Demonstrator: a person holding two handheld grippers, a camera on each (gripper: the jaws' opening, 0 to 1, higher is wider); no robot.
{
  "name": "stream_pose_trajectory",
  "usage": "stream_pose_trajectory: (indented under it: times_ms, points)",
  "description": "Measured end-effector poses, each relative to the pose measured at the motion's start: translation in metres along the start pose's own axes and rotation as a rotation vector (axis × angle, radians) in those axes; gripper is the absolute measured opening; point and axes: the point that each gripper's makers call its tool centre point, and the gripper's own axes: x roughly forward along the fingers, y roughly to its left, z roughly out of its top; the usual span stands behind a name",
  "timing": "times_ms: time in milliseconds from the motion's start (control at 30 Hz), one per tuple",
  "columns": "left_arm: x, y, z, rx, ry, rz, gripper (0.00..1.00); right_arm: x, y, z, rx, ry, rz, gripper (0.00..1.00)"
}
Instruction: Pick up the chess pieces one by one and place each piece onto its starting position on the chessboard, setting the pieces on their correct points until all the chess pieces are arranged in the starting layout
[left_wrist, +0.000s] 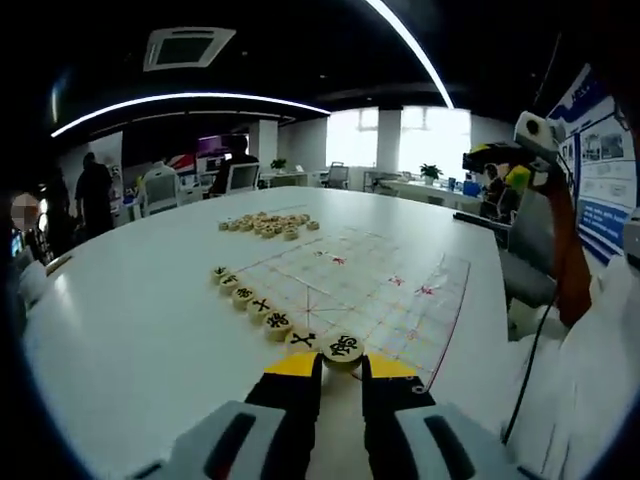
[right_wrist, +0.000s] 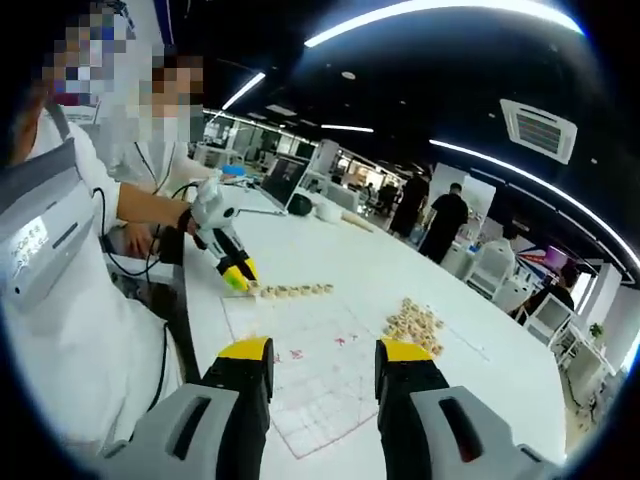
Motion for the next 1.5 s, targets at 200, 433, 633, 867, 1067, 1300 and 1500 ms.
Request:
stream_pose_trajectory:
  times_ms: [200, 433, 633, 867, 1067, 1300, 1500]
  points:
    - [0.006, 0.0, -0.01, 0.006, 0.033, 0.001, 0.19, -0.001, -0.003, 0.0, 0.008, -0.003, -0.015, 0.41]
    - [0.007, 0.0, -0.01, 0.036, 0.036, -0.002, 0.28, 0.0, -0.003, -0.001, 0.008, -0.001, -0.018, 0.41]
    - [-0.005, 0.007, 0.017, 0.025, -0.044, 0.02, 0.35, -0.001, -0.003, -0.001, 0.009, -0.006, -0.02, 0.41]
    - [-0.007, 0.025, 0.066, 0.023, -0.168, 0.063, 0.41, 0.0, -0.003, 0.0, 0.008, -0.005, -0.019, 0.41]
    - [0.017, 0.041, 0.099, 0.05, -0.192, 0.075, 0.41, 0.001, -0.003, -0.001, 0.011, 0.001, -0.018, 0.41]
    - [0.061, 0.057, 0.119, 0.026, -0.181, 0.068, 0.39, -0.001, -0.01, -0.002, 0.027, -0.004, -0.038, 0.41]
    - [0.1, 0.076, 0.125, 0.025, -0.131, 0.094, 0.37, -0.004, -0.013, -0.002, 0.033, -0.009, -0.049, 0.41]
